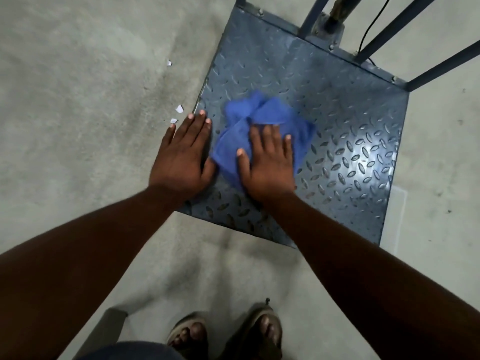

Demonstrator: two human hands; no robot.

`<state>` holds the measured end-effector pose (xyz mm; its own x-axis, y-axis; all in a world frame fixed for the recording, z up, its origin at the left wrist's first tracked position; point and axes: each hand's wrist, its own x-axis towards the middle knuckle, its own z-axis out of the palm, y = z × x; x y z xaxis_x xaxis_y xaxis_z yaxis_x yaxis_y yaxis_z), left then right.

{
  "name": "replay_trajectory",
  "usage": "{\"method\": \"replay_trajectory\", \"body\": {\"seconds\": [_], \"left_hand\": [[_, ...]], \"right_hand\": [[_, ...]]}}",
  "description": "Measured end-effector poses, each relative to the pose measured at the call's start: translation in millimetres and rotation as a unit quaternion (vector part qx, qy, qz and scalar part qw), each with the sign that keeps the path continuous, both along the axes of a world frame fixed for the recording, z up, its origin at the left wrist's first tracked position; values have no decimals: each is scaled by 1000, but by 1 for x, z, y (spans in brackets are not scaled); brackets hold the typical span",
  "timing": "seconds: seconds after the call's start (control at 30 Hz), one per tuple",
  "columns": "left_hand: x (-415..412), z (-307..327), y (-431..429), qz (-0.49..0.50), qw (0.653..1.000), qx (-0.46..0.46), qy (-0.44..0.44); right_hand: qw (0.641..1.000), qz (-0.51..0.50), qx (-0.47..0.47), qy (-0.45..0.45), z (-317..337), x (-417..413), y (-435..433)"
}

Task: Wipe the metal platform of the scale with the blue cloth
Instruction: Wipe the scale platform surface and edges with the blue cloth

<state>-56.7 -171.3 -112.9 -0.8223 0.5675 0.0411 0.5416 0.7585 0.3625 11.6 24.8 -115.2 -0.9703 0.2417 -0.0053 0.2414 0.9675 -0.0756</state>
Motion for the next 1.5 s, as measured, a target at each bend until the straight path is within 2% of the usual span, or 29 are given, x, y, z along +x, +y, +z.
{"method": "replay_trajectory", "body": {"seconds": [0.07, 0.1, 0.17, 0.27, 0.33, 0.43, 0.5, 0.6, 0.7, 0.77, 0.87, 1.0, 1.07, 1.13, 1.2, 1.4, 1.5], "left_hand": [[-1, 3, 0, -20, 1000, -16, 2], [-2, 4, 1, -22, 1000, -18, 3], [0, 6, 3, -38, 999, -34, 9], [1, 8, 3, -91, 994, -54, 23], [-1, 10, 6, -123, 990, -63, 29], [-3, 17, 12, -141, 985, -97, 17], [-1, 19, 19, -138, 981, -137, -11], [8, 27, 40, -116, 966, -214, -90], [9, 43, 61, -96, 945, -259, -177], [6, 50, 69, -111, 933, -275, -202], [5, 55, 74, -152, 924, -287, -202], [5, 64, 89, -132, 899, -341, -242], [6, 68, 99, -108, 881, -373, -271], [8, 73, 105, -87, 868, -400, -281], [11, 77, 109, -74, 861, -412, -287], [15, 82, 112, -69, 858, -411, -298], [16, 84, 113, -76, 856, -414, -302]], "right_hand": [[993, 117, -15, -14, 2, 19, 14], [990, 142, -17, -13, 2, 25, 30], [996, 92, -5, -10, 1, 33, 64], [997, -70, 20, 0, -1, 38, 86], [996, -91, 24, -6, 0, 38, 84], [996, -70, -7, -48, 7, 37, 88], [995, -42, -22, -89, 12, 38, 96], [988, 55, -29, -142, 24, 58, 111], [978, 130, -17, -160, 28, 112, 126], [976, 133, -5, -171, 25, 156, 143], [984, 66, -20, -163, 27, 202, 177], [987, 4, -56, -152, 28, 203, 164], [992, 59, -72, -90, 20, 193, 127], [980, 169, -98, -37, 6, 189, 86], [967, 226, -115, -34, -1, 196, 75], [989, 111, -98, -19, 17, 287, 173], [992, 102, -74, -21, 18, 296, 175]]}}
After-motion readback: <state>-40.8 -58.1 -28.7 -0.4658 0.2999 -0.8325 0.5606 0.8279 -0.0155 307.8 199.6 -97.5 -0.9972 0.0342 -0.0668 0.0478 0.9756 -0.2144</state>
